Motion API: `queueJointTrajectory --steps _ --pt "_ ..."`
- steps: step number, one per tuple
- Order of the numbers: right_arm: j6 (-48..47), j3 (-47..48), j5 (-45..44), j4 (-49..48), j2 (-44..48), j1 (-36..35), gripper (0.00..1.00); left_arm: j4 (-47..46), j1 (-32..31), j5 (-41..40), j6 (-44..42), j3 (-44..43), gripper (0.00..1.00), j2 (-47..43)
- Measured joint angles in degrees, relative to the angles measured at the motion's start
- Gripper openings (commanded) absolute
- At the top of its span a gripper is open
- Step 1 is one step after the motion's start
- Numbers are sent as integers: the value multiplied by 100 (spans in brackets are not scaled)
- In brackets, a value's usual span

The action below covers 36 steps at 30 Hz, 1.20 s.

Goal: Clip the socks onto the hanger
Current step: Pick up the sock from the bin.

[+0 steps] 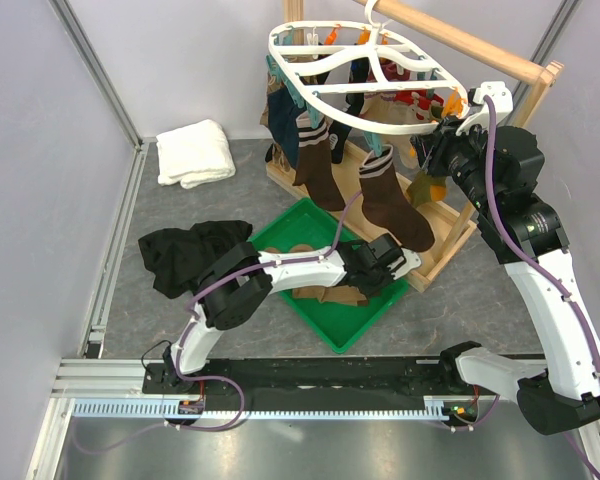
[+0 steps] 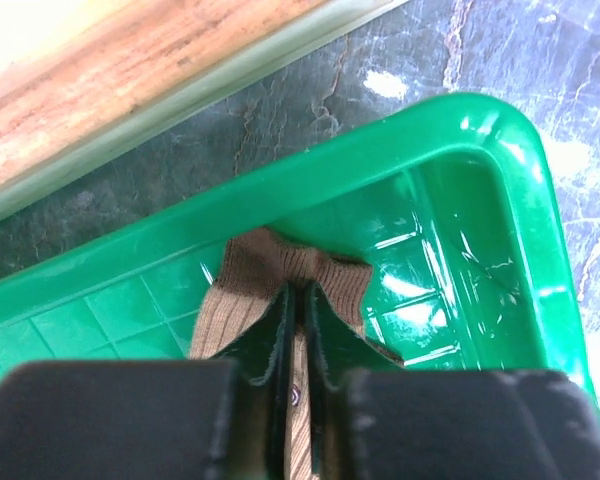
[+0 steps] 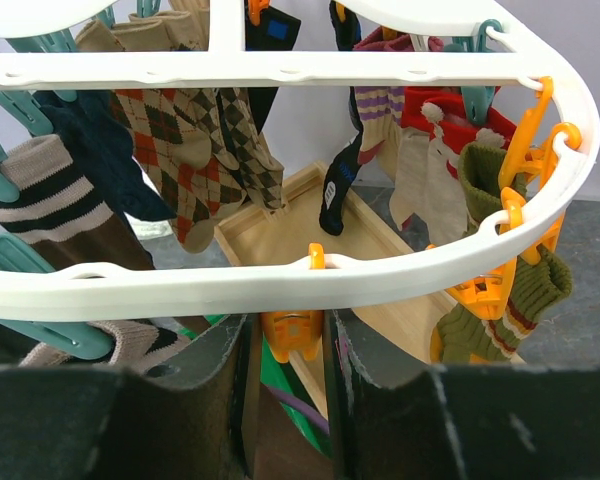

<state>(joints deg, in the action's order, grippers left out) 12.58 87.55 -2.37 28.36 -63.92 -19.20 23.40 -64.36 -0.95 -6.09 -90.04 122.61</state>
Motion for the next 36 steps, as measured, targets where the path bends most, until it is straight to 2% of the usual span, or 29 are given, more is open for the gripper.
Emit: queueJointTrajectory --steps 7,16,24,30,36 --pt "0 0 2 -2 -7 0 0 -15 0 -57 31 686 2 -693" --pt "-28 0 0 0 -15 0 0 -286 57 -601 160 1309 2 -2820" --pt "-35 4 4 0 -15 0 0 -531 297 -774 306 1604 2 -3982" --pt "-33 37 44 50 -22 0 0 -815 295 -404 542 1676 2 -4896" --pt "-22 68 63 87 -28 -2 0 -1346 293 503 706 1766 2 -5928"
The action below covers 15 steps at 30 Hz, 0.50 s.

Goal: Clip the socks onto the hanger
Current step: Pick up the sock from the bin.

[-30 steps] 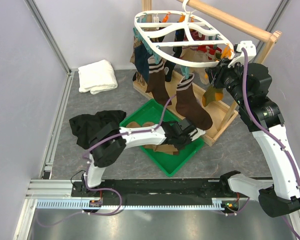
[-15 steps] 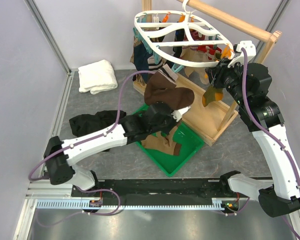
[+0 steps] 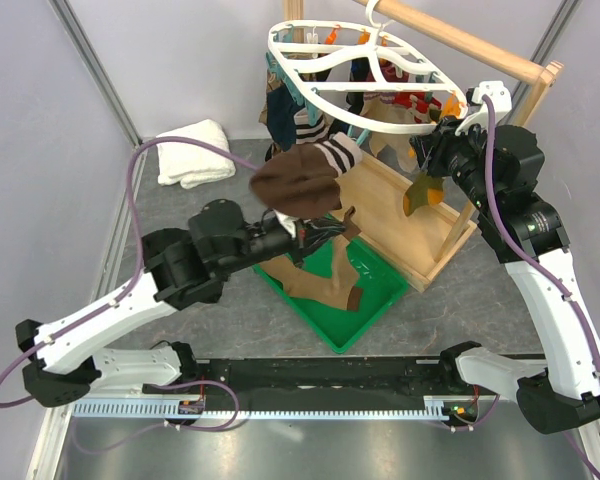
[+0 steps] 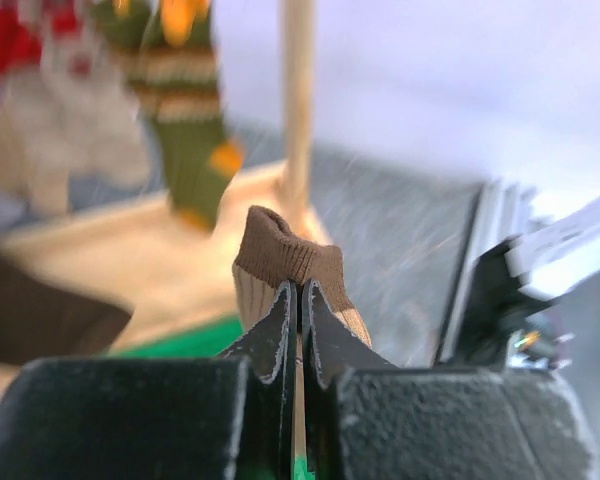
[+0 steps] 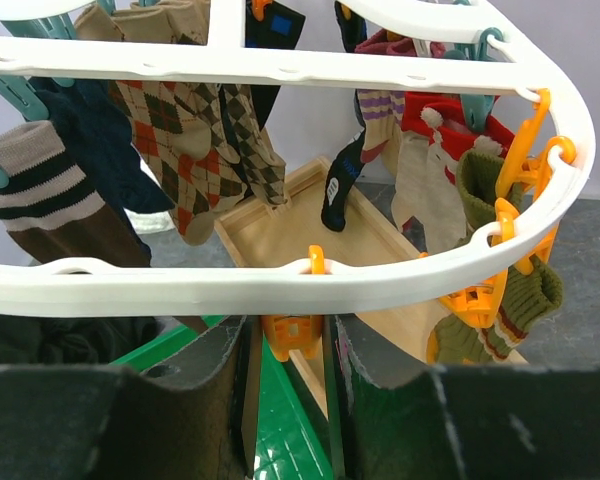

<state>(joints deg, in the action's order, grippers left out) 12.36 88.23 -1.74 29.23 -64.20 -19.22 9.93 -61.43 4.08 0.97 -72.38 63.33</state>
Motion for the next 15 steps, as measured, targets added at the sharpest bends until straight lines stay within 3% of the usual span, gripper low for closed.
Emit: queueJointTrajectory --steps 6,15 --pt "4 13 -2 24 -9 0 0 -538 -4 612 116 2 2 -256" --pt "28 70 101 79 -9 2 0 -1060 -4 946 227 7 2 188"
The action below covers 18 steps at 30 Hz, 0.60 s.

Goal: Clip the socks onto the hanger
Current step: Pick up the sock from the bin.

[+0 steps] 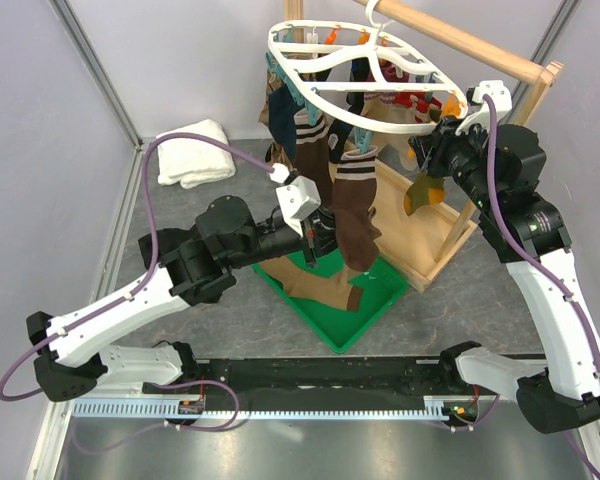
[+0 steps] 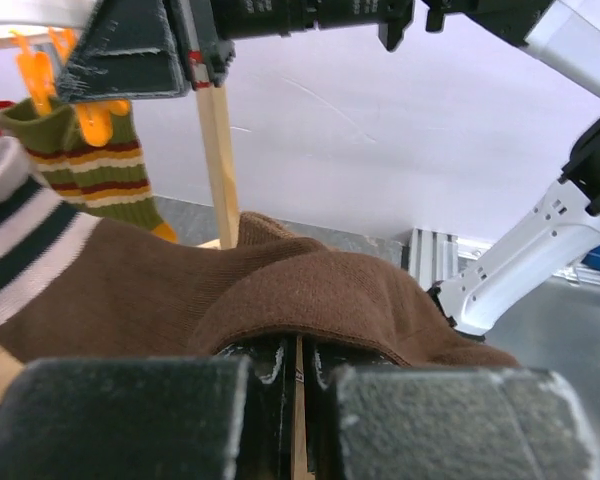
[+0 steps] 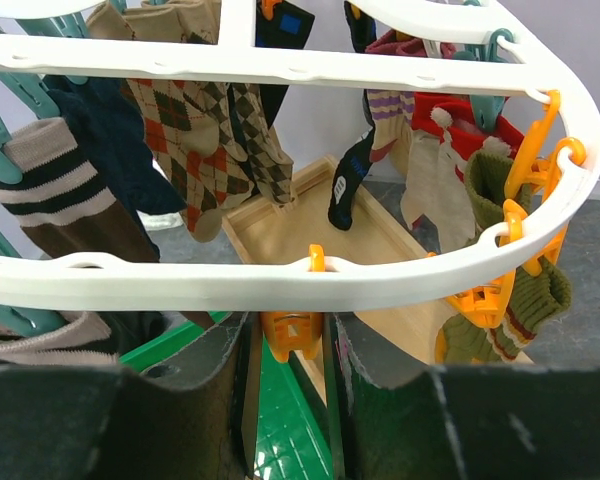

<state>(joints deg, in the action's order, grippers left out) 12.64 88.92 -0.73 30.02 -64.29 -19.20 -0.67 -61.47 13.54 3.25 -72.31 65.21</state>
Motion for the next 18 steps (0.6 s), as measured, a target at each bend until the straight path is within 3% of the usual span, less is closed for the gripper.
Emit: queueJointTrajectory --steps 7,18 --pt "0 4 11 7 -2 0 0 -168 -63 970 249 -310 2 516" --pt "-2 4 4 7 -20 0 0 -131 -1032 1873 151 160 2 608"
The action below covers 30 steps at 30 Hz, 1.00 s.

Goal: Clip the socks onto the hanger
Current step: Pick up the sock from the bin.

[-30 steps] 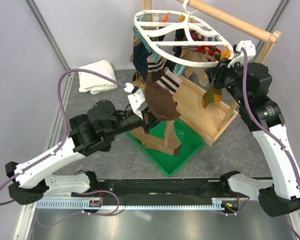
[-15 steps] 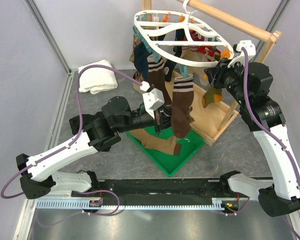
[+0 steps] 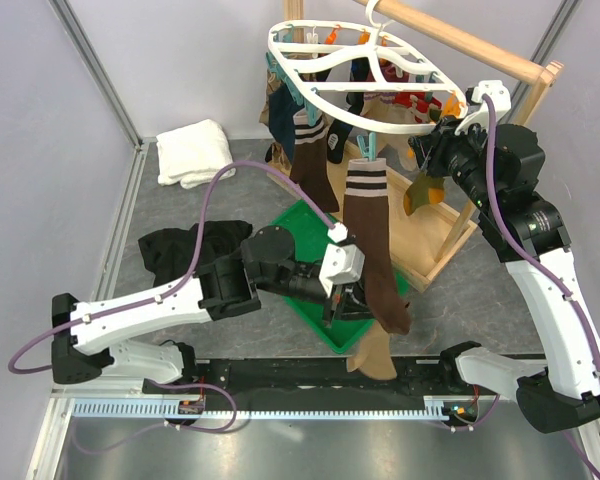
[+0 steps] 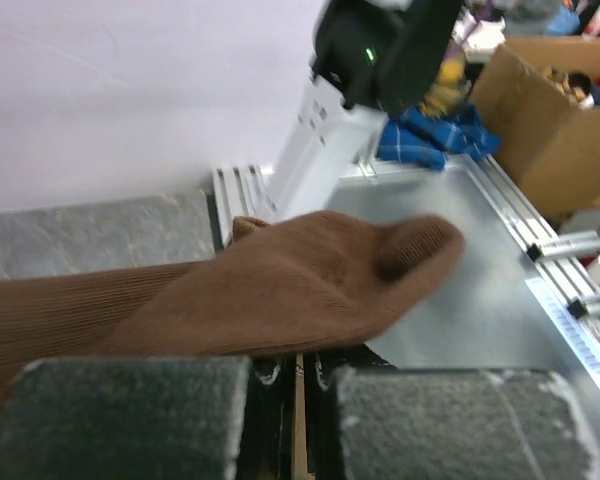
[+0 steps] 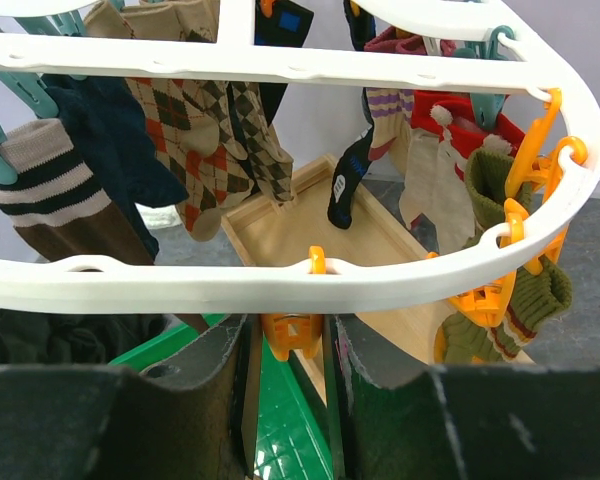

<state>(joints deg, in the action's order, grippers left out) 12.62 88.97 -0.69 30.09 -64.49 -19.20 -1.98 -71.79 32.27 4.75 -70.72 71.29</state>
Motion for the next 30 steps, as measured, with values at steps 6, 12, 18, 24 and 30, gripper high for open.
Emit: queueJointTrajectory --steps 6,12,18,24,30 --pt "2 2 0 0 -11 0 0 365 -160 24 -186 474 2 -538" --pt "4 11 0 0 -17 0 0 767 -186 120 -348 533 2 -973" --pt "7 11 -2 0 -24 0 0 909 -205 -588 -396 531 2 -1003" --pt "28 46 2 20 -35 0 0 505 -195 -2365 -400 378 2 -413" --pt "87 55 48 37 -37 4 0 -129 -33 -3405 -417 42 2 319"
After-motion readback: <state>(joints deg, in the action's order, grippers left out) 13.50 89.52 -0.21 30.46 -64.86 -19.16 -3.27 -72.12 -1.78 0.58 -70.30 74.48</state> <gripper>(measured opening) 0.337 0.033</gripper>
